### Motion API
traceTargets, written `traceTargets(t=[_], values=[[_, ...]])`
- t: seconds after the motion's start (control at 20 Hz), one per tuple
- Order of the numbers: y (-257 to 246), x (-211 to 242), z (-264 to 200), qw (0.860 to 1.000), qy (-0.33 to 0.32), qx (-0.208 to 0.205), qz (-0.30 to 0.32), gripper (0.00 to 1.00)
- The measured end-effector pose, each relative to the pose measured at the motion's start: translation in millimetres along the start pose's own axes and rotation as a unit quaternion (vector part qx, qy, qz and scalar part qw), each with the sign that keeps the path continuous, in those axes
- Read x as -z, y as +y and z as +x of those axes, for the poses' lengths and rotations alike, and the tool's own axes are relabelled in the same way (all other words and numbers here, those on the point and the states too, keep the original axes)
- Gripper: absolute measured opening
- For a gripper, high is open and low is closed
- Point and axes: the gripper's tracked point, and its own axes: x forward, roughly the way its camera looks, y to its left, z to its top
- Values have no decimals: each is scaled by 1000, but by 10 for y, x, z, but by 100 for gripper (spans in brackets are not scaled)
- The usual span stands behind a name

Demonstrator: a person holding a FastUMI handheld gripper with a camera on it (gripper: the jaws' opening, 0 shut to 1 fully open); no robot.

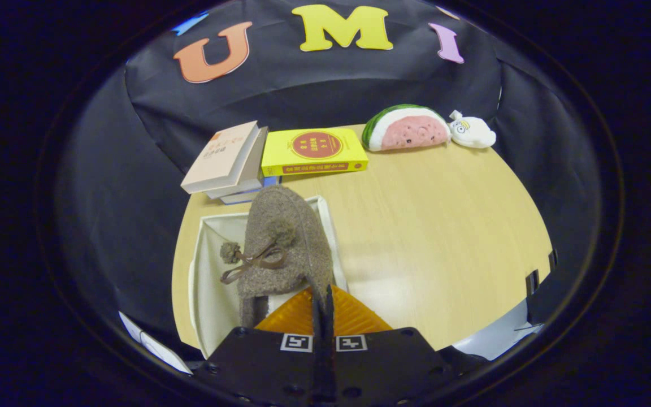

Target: Open the storage box then place both shoes into the box .Put the left shoe in first, then the right shoe, with the right side of both shoes facing outward in a uniform manner.

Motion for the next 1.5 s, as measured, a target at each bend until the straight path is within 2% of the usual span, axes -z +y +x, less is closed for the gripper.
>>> traceTargets(t=[0.2, 0.4, 0.6, 0.7, 1.0, 1.15, 1.5], values=[[-9, 39, 72, 1000, -4, 11, -7, 1], [-13, 42, 40, 1000, -6, 8, -3, 11], [-22, -1, -34, 1000, -20, 5, -10, 14], [-1, -78, -124, 999, -39, -1, -25, 23], [49, -237, -428, 992, -101, -27, -65, 79], [0, -343, -630, 987, -139, -28, -81, 90], [-215, -608, -1129, 972, -215, -41, -87, 95]])
